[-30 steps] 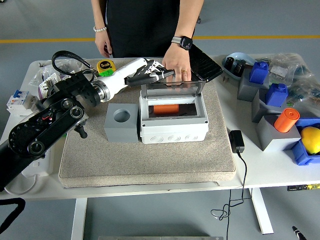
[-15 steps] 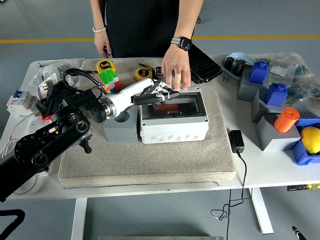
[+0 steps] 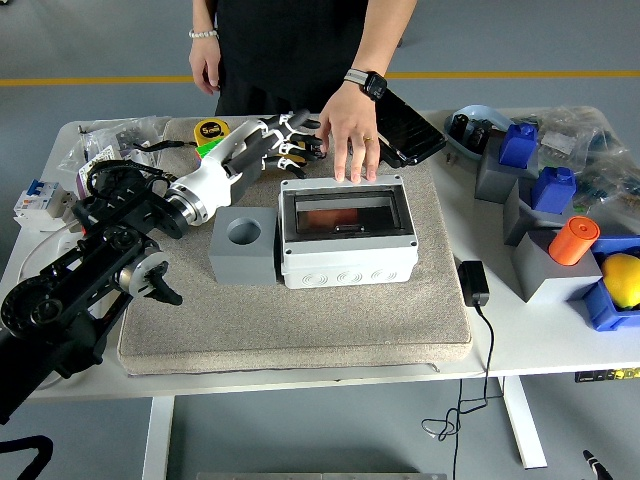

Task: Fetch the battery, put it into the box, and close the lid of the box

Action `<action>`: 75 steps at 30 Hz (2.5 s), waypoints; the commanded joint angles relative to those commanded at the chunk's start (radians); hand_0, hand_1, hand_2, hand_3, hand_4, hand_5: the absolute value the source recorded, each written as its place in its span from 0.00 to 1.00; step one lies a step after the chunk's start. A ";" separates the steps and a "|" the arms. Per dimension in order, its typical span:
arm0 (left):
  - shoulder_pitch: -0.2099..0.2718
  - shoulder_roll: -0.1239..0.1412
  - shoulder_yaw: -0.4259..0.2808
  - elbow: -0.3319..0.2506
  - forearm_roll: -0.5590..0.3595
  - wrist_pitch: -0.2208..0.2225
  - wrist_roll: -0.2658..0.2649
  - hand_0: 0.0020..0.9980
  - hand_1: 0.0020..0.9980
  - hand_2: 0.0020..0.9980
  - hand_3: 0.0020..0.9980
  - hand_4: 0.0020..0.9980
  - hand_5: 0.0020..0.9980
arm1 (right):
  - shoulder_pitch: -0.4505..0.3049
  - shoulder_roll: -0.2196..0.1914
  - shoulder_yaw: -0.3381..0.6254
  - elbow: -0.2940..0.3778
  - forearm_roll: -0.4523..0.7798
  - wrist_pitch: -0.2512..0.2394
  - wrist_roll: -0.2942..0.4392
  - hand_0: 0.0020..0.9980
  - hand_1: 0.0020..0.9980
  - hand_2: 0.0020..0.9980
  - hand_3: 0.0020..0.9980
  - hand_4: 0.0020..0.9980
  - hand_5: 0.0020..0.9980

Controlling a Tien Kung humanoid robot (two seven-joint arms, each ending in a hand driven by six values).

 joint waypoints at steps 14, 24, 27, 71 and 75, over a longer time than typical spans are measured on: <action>0.123 0.047 -0.293 -0.014 0.021 0.024 -0.004 0.69 0.71 0.70 0.72 1.00 0.76 | 0.015 -0.004 -0.021 -0.003 0.013 0.008 -0.015 0.73 0.67 0.65 0.60 1.00 0.61; 0.155 0.074 -0.387 -0.019 0.033 0.036 -0.011 0.64 0.69 0.69 0.71 1.00 0.75 | 0.011 -0.001 -0.028 -0.006 0.021 0.014 -0.016 0.73 0.67 0.65 0.60 1.00 0.62; 0.162 0.073 -0.407 -0.021 0.031 0.048 -0.018 0.64 0.69 0.68 0.70 1.00 0.75 | 0.007 0.001 -0.023 -0.006 0.018 0.014 -0.014 0.73 0.67 0.65 0.60 1.00 0.62; 0.188 0.077 -0.447 -0.034 0.031 0.036 0.014 0.55 0.63 0.63 0.69 1.00 0.76 | 0.013 0.003 -0.017 -0.006 0.016 0.007 -0.017 0.73 0.67 0.65 0.60 1.00 0.62; 0.186 0.079 -0.444 -0.034 0.031 0.035 0.015 0.55 0.62 0.63 0.69 1.00 0.76 | 0.013 0.000 -0.020 -0.007 0.019 0.007 -0.019 0.73 0.67 0.65 0.60 1.00 0.62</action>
